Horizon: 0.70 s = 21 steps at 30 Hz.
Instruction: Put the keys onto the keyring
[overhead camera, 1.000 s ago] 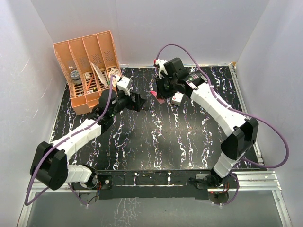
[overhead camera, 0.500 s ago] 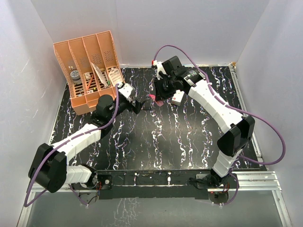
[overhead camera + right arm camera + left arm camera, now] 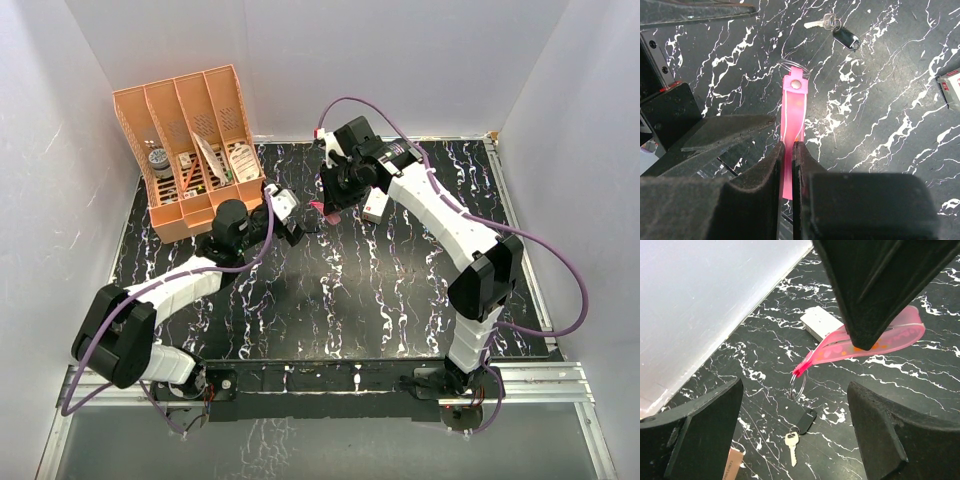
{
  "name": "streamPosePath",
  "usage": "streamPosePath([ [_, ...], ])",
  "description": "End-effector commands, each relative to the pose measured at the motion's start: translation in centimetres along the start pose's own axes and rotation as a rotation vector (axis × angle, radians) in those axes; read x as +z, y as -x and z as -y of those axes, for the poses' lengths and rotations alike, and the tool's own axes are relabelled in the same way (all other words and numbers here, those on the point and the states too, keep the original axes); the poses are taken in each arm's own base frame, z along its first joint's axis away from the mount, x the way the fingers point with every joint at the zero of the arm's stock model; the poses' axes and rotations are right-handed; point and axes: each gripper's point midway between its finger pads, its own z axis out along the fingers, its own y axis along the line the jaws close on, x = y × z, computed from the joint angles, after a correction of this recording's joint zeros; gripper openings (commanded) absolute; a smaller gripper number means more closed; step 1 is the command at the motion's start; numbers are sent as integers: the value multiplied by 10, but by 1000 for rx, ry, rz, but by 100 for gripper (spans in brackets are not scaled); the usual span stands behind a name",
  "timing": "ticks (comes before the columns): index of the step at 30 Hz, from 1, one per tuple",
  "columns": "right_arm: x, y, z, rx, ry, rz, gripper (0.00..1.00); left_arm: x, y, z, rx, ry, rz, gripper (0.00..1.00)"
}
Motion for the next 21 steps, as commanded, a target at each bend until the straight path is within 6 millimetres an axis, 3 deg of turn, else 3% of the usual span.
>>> streamPosePath([
  [1,-15,19,-7,-11,14,65,0,5,35,2,93,-47,117,83],
  [11,-16,21,-10,-15,28,66,0,24,25,8,86,-119,94,71],
  [21,-15,17,-8,-10,17,61,0,40,42,14,82,-157,163,57],
])
